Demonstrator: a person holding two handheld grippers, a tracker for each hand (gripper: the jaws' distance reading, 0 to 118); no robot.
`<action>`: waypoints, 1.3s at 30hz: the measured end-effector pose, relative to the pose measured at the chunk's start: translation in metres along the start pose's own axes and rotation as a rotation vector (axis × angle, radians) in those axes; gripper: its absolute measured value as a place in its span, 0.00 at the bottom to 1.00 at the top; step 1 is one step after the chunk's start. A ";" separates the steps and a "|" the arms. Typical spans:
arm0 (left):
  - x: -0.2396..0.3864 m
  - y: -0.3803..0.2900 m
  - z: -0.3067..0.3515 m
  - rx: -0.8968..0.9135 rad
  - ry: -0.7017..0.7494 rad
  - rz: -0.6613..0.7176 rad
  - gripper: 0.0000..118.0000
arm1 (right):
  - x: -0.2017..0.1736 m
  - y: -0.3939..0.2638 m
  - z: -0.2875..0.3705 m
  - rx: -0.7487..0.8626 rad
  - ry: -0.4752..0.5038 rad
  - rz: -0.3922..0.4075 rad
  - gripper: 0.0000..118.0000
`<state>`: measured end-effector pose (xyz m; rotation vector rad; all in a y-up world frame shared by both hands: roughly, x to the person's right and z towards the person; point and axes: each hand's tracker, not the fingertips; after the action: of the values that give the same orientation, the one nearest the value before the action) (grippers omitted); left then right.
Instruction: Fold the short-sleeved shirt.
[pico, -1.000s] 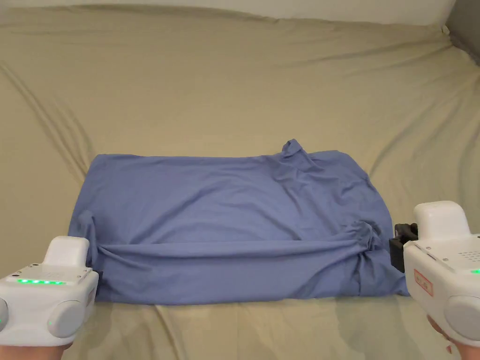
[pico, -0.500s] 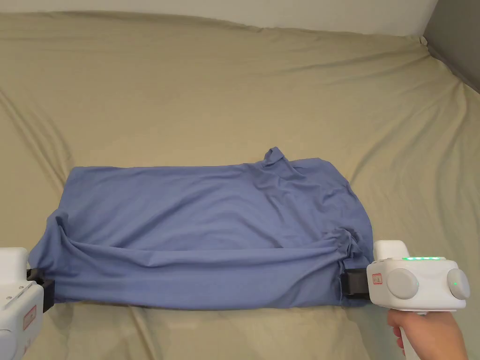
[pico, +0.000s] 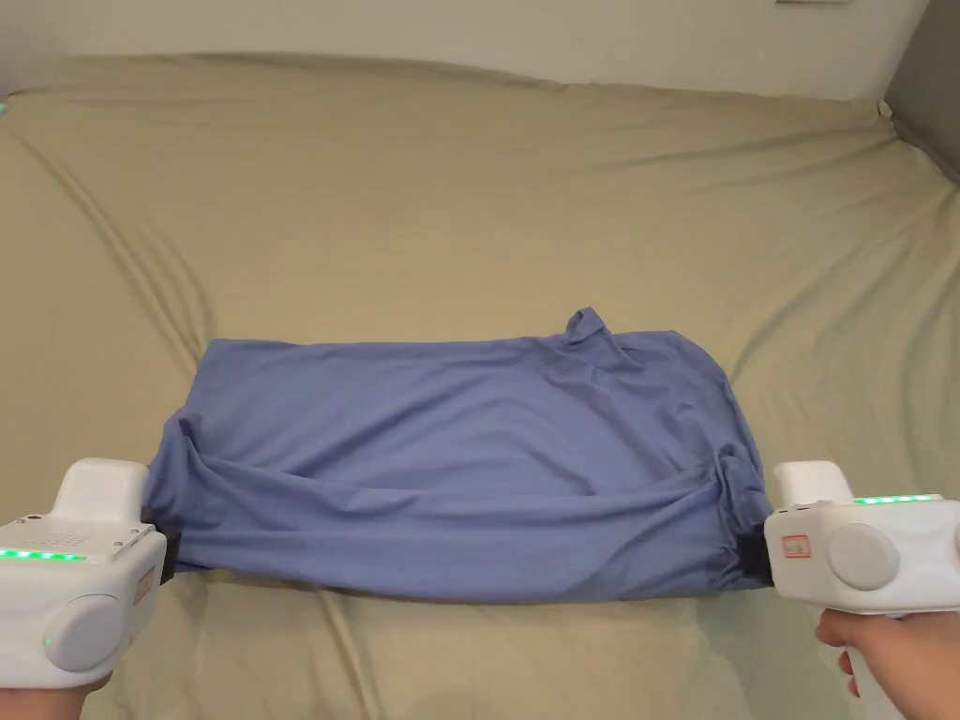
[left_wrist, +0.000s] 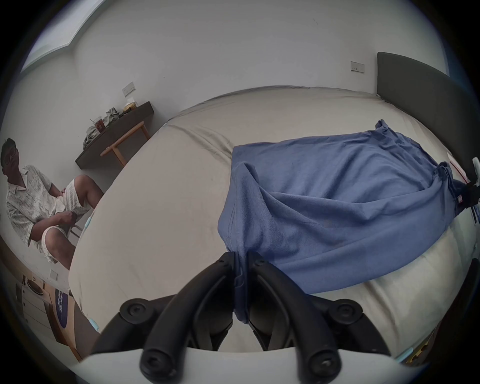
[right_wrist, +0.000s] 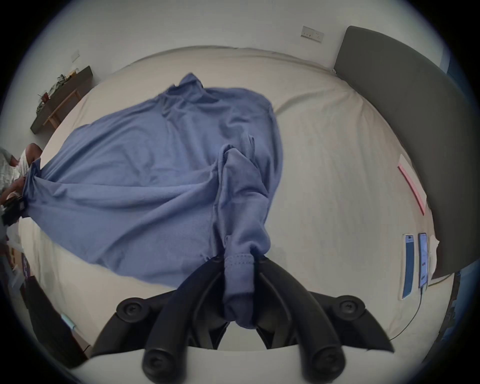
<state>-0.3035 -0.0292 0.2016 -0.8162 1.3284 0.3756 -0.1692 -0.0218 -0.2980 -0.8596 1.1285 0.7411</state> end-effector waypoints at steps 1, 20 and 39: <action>-0.001 0.000 0.005 -0.003 -0.001 -0.004 0.05 | 0.000 -0.002 0.010 0.008 -0.004 0.011 0.10; -0.008 -0.071 -0.014 -0.295 -0.026 -0.104 0.05 | 0.013 -0.080 -0.026 -0.220 -0.002 -0.048 0.10; 0.006 0.085 0.151 0.587 0.024 0.128 0.77 | -0.093 0.043 0.184 0.801 -0.115 0.209 0.49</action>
<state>-0.2531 0.1343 0.1734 -0.2466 1.4157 0.0618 -0.1483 0.1532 -0.1824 -0.0241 1.2783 0.4301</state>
